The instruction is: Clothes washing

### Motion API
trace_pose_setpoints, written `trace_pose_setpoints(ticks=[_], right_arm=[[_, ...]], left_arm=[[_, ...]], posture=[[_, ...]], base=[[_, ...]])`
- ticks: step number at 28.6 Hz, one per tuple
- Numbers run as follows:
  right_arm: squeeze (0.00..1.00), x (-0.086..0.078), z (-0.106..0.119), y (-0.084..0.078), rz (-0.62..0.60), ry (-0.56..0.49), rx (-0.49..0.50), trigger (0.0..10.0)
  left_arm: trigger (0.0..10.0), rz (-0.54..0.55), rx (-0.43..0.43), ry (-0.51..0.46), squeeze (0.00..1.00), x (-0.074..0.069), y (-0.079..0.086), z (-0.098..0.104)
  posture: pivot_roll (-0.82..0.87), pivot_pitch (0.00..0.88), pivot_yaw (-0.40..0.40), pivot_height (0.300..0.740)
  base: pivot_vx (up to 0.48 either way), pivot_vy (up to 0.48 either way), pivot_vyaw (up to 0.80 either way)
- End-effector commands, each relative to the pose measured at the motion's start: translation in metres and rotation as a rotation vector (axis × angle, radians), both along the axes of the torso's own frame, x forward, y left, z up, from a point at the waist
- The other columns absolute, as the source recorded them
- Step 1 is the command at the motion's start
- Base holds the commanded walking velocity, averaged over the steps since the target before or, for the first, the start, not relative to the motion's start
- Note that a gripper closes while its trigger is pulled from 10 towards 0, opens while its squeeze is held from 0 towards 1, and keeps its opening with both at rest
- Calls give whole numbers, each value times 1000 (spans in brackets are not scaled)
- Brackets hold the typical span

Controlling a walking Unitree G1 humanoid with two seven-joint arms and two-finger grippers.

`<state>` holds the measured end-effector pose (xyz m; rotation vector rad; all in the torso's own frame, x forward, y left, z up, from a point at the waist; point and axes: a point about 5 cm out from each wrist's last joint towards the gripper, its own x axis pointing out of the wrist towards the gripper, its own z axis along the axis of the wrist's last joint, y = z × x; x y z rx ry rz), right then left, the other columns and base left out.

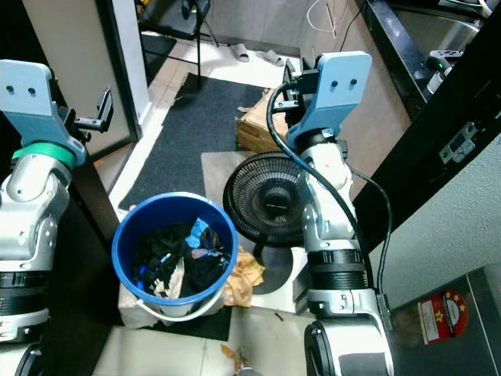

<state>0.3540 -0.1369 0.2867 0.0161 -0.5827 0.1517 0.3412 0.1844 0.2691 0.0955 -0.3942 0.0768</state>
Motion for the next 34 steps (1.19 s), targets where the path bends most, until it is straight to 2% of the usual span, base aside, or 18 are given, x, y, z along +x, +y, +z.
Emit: trace_pose_setpoints(ticks=[1,17,21,26,30,34], right_arm=[[0,-2,-2,-2,7,0,11,10000],[0,-1,-5,-2,0,15,-21,10000],[0,0,-5,-2,-31,7,-81,10000],[0,0,-5,-2,-34,4,-78,10000],[0,-2,-4,-4,-12,0,-25,10000],[0,-2,-4,-4,-8,-3,-22,10000]], left_arm=[[10000,-8,2,18,0,1,-2,-5],[10000,-4,-2,18,0,1,-2,-5],[10000,-4,-2,18,0,1,-2,-5],[10000,-4,-2,18,0,1,-2,-5],[10000,-4,-10,20,0,1,-1,-5],[10000,0,-3,15,0,1,-2,-5]], posture=[[25,58,-29,740],[24,59,-31,740],[25,60,-30,740],[25,61,-30,740],[24,62,-29,740],[24,61,-29,740]], base=[[-371,0,0],[-418,0,0],[-396,0,669],[-380,0,800],[0,0,0],[0,0,0]])
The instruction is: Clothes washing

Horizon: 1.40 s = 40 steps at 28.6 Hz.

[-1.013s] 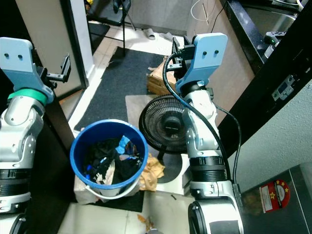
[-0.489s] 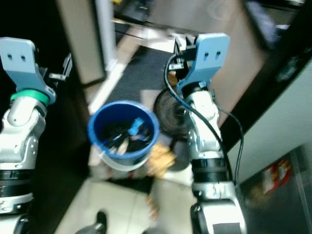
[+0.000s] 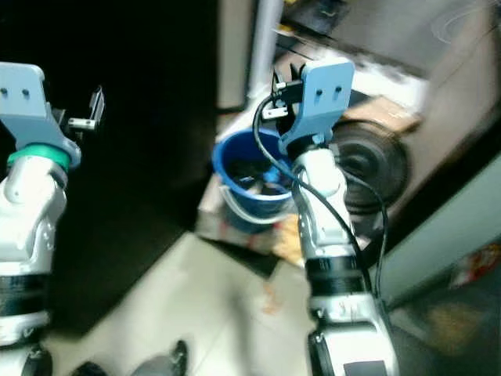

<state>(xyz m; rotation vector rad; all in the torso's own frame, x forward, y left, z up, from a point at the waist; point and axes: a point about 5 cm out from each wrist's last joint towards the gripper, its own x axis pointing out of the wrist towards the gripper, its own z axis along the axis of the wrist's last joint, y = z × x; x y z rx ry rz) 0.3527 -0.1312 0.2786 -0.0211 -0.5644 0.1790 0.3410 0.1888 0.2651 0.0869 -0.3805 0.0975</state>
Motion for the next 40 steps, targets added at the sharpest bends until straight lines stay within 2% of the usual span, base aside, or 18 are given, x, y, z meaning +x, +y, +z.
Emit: trace_pose_setpoints(ticks=[1,34,40], right_arm=[[0,-1,4,-9,-23,-18,20,10000],[0,2,3,-9,-5,-8,28,10000],[0,4,1,-10,-8,11,32,10000]], left_arm=[[10000,-15,12,0,0,2,-6,-1],[10000,-22,20,-6,0,4,-6,-1],[10000,-23,18,-3,0,4,-6,-1]], posture=[[24,61,-29,740],[24,44,-35,740],[22,49,-33,740]], base=[[0,0,0],[433,0,0],[409,0,-800]])
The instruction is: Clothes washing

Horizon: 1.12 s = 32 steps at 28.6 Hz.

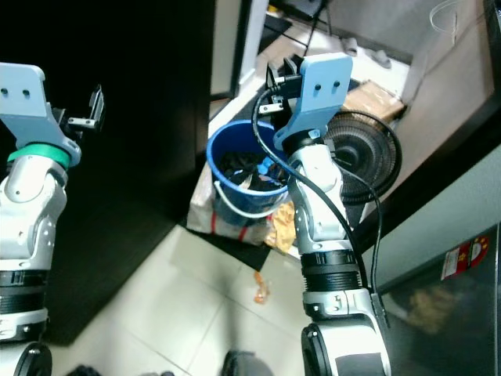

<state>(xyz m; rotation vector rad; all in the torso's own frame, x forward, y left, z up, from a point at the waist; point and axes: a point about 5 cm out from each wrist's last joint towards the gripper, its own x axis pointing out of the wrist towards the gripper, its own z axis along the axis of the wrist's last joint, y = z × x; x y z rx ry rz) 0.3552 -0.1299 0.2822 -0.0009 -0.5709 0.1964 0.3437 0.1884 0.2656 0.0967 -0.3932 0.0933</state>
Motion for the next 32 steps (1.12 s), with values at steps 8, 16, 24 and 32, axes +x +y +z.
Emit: trace_pose_setpoints(ticks=[8,16,24,32], right_arm=[[0,2,-6,-13,-43,28,8,10000],[0,1,-6,-13,-48,21,2,10000],[0,1,-7,-9,-41,26,-31,10000],[0,1,-7,-11,-39,26,1,10000]], left_arm=[[10000,-24,5,10,0,2,-7,-3],[10000,-25,5,10,0,2,-8,-3],[10000,-22,6,11,0,1,-8,-3],[10000,-21,4,13,0,2,-7,-3]], posture=[[20,50,-32,740],[18,53,-30,740],[21,55,-31,740],[19,57,-31,740]], base=[[407,0,-700],[397,0,-113],[387,0,699],[385,0,314]])
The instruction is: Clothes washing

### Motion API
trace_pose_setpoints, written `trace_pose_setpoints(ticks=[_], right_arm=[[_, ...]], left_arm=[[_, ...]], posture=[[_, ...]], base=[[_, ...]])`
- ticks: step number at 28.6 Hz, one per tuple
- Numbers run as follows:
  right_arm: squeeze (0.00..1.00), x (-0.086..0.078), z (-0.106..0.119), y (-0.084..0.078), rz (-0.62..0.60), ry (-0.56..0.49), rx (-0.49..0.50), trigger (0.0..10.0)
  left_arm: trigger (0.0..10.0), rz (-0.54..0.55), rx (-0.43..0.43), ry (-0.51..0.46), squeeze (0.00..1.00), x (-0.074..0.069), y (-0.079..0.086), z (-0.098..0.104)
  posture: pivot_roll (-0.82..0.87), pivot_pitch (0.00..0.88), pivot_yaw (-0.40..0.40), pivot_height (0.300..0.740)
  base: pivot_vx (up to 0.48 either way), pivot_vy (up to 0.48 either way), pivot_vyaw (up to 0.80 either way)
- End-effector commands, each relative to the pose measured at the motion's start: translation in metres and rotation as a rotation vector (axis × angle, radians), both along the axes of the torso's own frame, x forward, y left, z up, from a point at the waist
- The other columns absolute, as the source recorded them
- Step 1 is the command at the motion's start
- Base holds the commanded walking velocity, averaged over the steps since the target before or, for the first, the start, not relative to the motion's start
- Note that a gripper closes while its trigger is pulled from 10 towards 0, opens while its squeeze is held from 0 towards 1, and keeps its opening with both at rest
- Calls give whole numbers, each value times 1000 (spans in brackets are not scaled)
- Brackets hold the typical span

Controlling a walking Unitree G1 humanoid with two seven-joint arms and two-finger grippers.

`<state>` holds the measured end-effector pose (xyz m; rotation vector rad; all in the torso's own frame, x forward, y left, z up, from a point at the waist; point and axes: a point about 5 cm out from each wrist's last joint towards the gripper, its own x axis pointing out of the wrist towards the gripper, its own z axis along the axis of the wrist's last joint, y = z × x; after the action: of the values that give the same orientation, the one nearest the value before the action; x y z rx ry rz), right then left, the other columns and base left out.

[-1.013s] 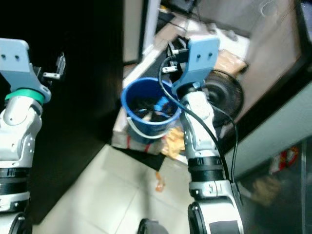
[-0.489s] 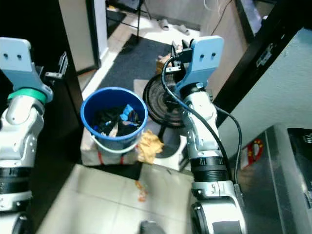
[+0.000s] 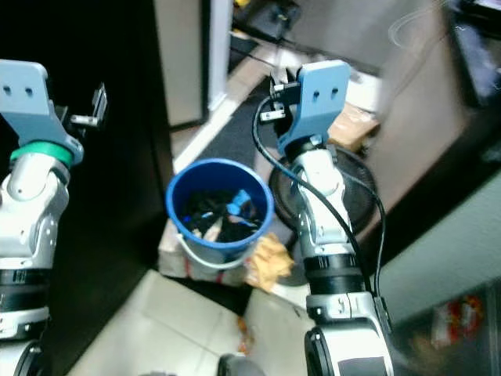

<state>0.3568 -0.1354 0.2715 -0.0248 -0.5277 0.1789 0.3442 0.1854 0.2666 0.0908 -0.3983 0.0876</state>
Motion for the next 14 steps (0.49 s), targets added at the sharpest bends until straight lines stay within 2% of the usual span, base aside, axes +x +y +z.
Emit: trace_pose_setpoints(ticks=[1,13,14], right_arm=[[0,-1,4,-6,-15,-15,22,10000],[0,-1,4,-6,-16,-9,28,10000],[0,0,3,-7,-18,-5,32,10000]], left_arm=[[10000,-14,9,18,0,1,-4,-4],[10000,-18,7,17,0,1,-4,-4],[10000,-18,7,17,0,2,-4,-4]], posture=[[19,57,-31,740],[17,56,-29,740],[16,54,-29,740]], base=[[379,0,0],[379,0,0],[379,0,-800]])
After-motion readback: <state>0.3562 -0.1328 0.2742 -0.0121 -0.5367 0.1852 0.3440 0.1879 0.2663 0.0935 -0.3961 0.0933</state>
